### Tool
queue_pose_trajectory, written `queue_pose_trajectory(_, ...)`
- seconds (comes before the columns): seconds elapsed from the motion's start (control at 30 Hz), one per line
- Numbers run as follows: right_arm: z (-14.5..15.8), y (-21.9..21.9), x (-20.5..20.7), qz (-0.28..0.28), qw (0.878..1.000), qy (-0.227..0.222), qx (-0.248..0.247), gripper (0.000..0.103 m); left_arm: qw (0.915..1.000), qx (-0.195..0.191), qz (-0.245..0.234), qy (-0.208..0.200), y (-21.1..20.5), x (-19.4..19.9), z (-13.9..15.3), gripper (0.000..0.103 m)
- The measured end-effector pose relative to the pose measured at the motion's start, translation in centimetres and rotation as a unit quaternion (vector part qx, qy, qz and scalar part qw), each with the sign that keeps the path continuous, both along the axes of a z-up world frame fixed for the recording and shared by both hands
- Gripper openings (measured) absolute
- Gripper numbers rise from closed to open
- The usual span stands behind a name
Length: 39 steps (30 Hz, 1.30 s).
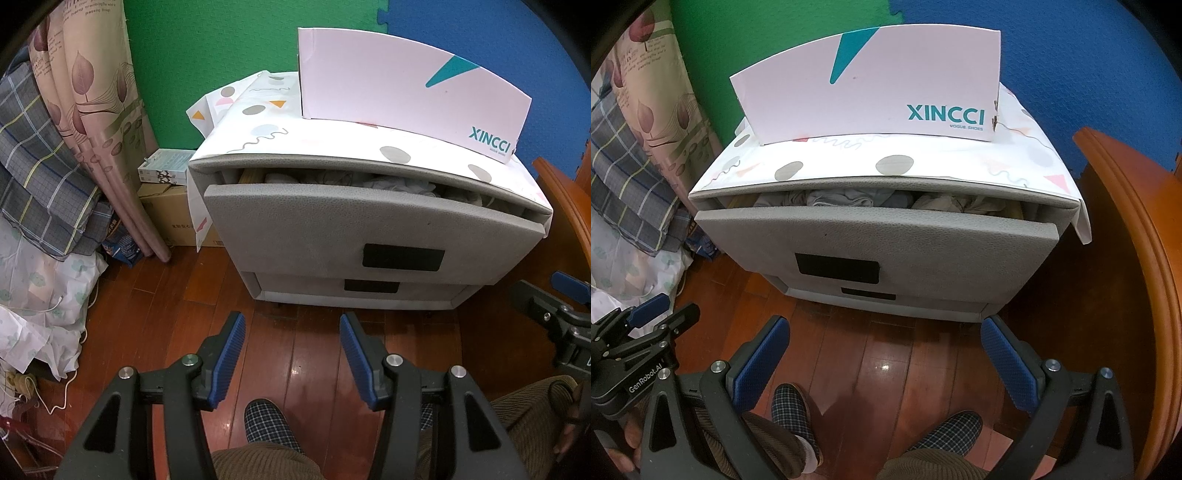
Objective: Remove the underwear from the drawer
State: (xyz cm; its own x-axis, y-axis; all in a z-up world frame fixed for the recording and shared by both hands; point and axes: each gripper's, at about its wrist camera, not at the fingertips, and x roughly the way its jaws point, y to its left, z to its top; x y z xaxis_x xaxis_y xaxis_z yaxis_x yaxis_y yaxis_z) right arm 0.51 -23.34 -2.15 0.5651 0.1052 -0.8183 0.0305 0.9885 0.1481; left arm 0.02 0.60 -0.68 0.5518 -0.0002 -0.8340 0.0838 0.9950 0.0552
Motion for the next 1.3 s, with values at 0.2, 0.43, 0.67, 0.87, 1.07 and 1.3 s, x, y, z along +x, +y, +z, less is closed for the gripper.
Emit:
queue_pose_trajectory(0.2,0.0,-0.2,0.0,-0.001,1.0,-0.001,0.003,0.102,1.0,0.001,0.0,0.0,0.0,0.0,0.0,0.055)
queue_pose_trajectory(0.43,0.1,-0.3,-0.1,-0.003,1.0,-0.002,0.008,0.103,1.0,0.001,0.0,0.001,0.2,0.0,0.0,0.055)
queue_pose_trajectory(0.67,0.0,-0.5,-0.1,-0.004,1.0,-0.003,0.011,0.102,1.0,0.001,0.0,0.001,0.2,0.0,0.0,0.055)
queue_pose_trajectory(0.87,0.0,-0.6,-0.2,-0.005,1.0,-0.003,0.014,0.103,1.0,-0.002,0.0,0.002,0.1,0.0,0.0,0.055)
queue_pose_trajectory(1.07,0.0,-0.7,-0.2,-0.005,1.0,-0.004,0.016,0.103,0.9989,-0.048,0.003,-0.001,1.7,0.0,0.7,0.055)
queue_pose_trajectory(1.3,-0.1,-0.9,-0.1,-0.005,1.0,-0.002,0.022,0.103,0.9907,-0.131,0.036,0.006,4.1,2.5,1.2,0.055)
